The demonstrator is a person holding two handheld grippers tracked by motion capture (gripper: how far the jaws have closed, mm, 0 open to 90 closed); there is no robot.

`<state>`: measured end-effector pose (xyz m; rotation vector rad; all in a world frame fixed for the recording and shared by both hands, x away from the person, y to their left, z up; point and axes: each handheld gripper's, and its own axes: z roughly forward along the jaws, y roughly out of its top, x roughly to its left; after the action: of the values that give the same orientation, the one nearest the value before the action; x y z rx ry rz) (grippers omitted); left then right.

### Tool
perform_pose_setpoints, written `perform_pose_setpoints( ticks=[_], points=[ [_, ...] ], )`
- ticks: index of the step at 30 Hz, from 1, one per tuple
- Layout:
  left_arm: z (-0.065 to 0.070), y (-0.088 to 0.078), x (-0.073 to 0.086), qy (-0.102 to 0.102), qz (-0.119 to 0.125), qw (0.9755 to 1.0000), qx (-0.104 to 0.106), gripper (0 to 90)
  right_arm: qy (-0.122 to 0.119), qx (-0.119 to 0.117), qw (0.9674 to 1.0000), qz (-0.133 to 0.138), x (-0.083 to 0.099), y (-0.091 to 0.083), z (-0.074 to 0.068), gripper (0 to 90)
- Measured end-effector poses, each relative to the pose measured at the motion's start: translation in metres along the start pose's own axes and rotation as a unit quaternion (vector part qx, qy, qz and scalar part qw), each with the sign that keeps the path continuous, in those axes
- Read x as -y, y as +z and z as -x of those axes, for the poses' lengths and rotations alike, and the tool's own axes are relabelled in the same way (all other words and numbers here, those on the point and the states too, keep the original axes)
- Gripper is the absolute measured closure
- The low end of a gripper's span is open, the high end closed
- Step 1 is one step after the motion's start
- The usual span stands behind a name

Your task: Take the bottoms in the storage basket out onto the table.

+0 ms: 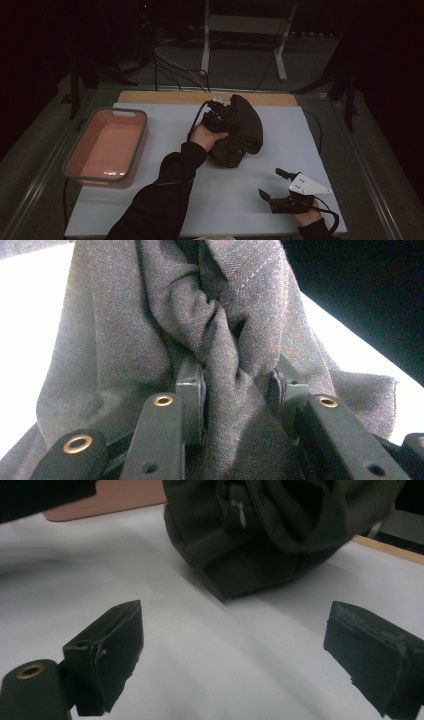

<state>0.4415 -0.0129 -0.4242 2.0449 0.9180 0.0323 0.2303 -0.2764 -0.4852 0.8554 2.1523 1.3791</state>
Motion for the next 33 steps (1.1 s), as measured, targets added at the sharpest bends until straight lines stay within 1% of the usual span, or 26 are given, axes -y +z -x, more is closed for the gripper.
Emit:
perform_pose_setpoints(
  ticks=[1,3,4,7,9,11,13,15,17,18,19,20,21,22,23,26,28,29,30,32,33],
  points=[
    [-0.001,0.009,0.003,-0.005,-0.003,1.0,0.003,66.6,0.001,-0.001,1.0,-0.001,0.0,0.0,0.0,9.3],
    [-0.001,0.009,0.003,-0.005,-0.003,1.0,0.003,66.6,0.002,-0.001,1.0,-0.001,0.0,0.0,0.0,9.3],
    [0.0,0.021,0.006,-0.003,-0.007,0.9999,0.007,66.1,0.002,0.0,1.0,-0.001,0.0,0.0,0.001,9.3],
    [0.001,0.032,0.009,-0.003,-0.005,1.0,0.006,65.4,0.002,0.001,1.0,0.0,0.0,0.0,0.001,9.3],
    [0.001,0.038,0.01,-0.01,-0.004,0.9999,0.01,64.8,0.003,0.002,1.0,0.0,0.0,-0.001,0.001,9.3],
    [0.003,0.043,0.011,-0.01,-0.004,0.9999,0.006,63.7,0.003,0.002,1.0,0.0,0.0,-0.001,0.001,9.3],
    [0.007,0.049,0.011,-0.006,-0.008,1.0,0.003,61.9,0.002,0.002,1.0,-0.001,0.0,-0.001,0.001,9.3],
    [0.012,0.055,0.012,0.003,-0.014,0.9999,-0.003,58.6,0.003,0.001,1.0,0.0,0.0,-0.001,0.001,9.3],
    [0.017,0.061,0.012,0.013,-0.023,0.9996,-0.008,53.8,0.003,0.001,1.0,0.0,0.0,-0.001,0.001,9.3],
    [0.019,0.063,0.012,0.017,-0.028,0.9994,-0.006,50.4,0.003,0.001,1.0,0.001,0.0,-0.001,0.001,9.3],
    [0.021,0.065,0.012,0.016,-0.029,0.9994,-0.005,47.8,0.003,0.0,1.0,0.001,0.001,-0.001,0.001,9.3],
    [0.021,0.065,0.012,0.016,-0.029,0.9994,-0.005,45.4,0.003,0.0,1.0,0.001,0.001,-0.001,0.001,9.3],
    [0.023,0.067,0.01,0.016,-0.033,0.9993,-0.009,42.7,0.004,0.0,1.0,-0.001,0.001,-0.001,0.001,9.3],
    [0.024,0.067,0.01,0.014,-0.032,0.9993,-0.011,40.9,0.004,0.0,1.0,-0.001,0.001,-0.001,0.001,9.3],
    [0.025,0.066,0.009,0.017,-0.033,0.9992,-0.015,39.8,0.004,0.0,1.0,0.0,0.001,-0.001,0.001,9.3],
    [0.027,0.063,0.007,0.008,-0.03,0.9994,-0.015,31.1,0.004,0.0,1.0,0.001,0.001,-0.001,0.002,9.3],
    [0.027,0.061,0.006,0.01,-0.032,0.9994,-0.011,25.3,0.004,0.001,1.0,0.001,0.001,-0.001,0.002,9.3],
    [0.028,0.058,0.004,0.006,-0.037,0.9992,-0.016,22.4,0.005,0.001,1.0,0.001,0.001,-0.001,0.002,9.3],
    [0.028,0.056,0.003,0.004,-0.037,0.9992,-0.011,18.0,0.005,0.001,1.0,0.001,0.001,-0.001,0.002,9.3],
    [0.03,0.051,0.001,0.01,-0.042,0.999,-0.009,13.3,0.004,0.001,1.0,0.0,0.001,0.0,0.002,9.3],
    [0.031,0.048,0.0,0.016,-0.042,0.999,-0.007,9.1,0.004,0.002,1.0,0.0,0.001,0.0,0.002,9.3]
  ],
)
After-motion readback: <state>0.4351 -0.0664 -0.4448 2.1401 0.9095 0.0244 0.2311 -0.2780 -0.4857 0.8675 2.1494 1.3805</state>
